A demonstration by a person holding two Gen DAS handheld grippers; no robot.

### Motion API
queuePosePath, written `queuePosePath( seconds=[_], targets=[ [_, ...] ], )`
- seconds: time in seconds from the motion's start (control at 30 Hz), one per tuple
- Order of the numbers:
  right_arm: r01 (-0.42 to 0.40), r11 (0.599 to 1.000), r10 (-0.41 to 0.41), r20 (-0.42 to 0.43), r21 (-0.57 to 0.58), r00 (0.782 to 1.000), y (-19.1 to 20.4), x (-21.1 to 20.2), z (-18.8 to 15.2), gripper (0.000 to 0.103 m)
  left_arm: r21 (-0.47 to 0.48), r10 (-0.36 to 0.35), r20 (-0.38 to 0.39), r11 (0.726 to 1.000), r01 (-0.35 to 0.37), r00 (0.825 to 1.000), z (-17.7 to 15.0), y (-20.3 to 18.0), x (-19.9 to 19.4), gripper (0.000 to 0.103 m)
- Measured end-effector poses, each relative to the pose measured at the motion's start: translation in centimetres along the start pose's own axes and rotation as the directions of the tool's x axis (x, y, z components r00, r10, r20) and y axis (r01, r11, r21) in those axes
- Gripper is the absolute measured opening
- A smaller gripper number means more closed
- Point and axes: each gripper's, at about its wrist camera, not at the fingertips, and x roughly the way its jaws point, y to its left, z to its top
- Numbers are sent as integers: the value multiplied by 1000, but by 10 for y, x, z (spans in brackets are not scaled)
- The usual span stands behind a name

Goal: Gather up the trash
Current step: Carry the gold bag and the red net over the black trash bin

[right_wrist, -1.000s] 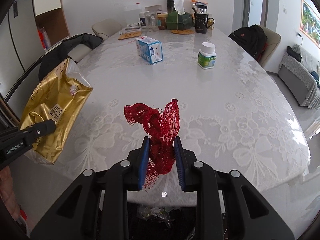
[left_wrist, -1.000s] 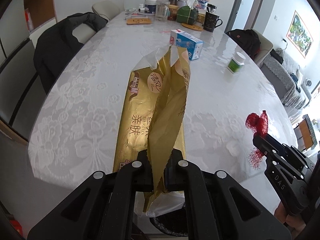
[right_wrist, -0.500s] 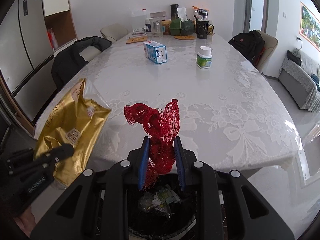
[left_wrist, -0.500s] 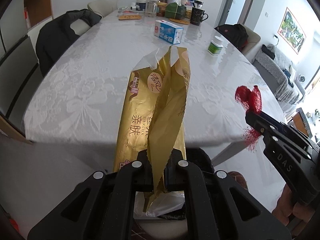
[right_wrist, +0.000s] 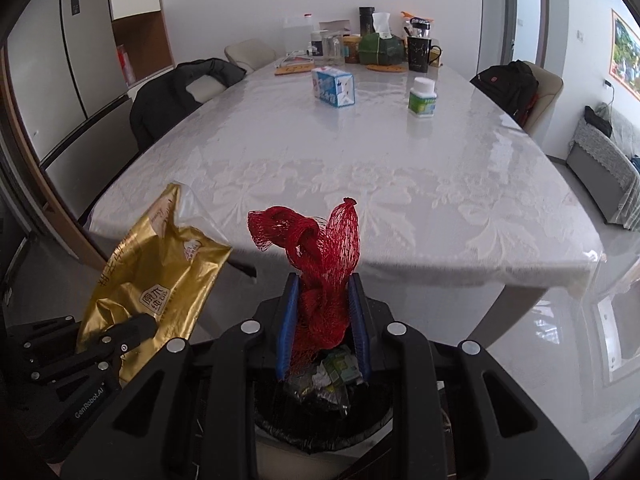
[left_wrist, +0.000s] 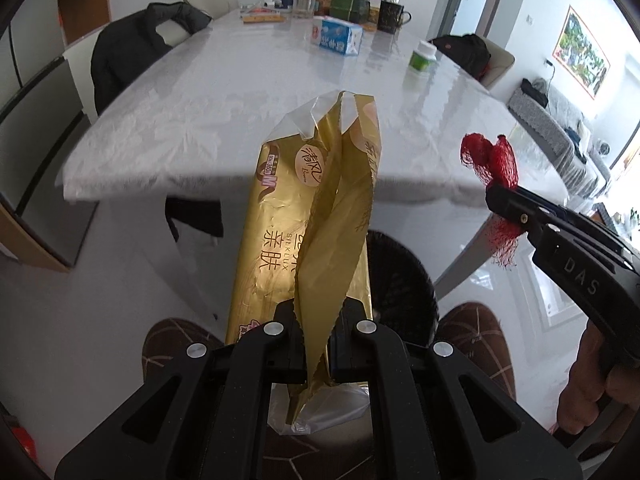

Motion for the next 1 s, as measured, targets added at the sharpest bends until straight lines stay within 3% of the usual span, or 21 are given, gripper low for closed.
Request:
queuePosePath(
  seconds=[0.5, 1.0],
  targets=[
    [-9, 1000, 10, -110, 12, 994, -6, 37, -49, 24, 12, 45, -119, 999, -44, 992, -40, 11, 59, 5],
    [25, 999, -18, -199, 31, 980, -17, 98, -89, 24, -4, -2, -197, 1000, 1, 980, -64, 3, 122, 5]
  ],
)
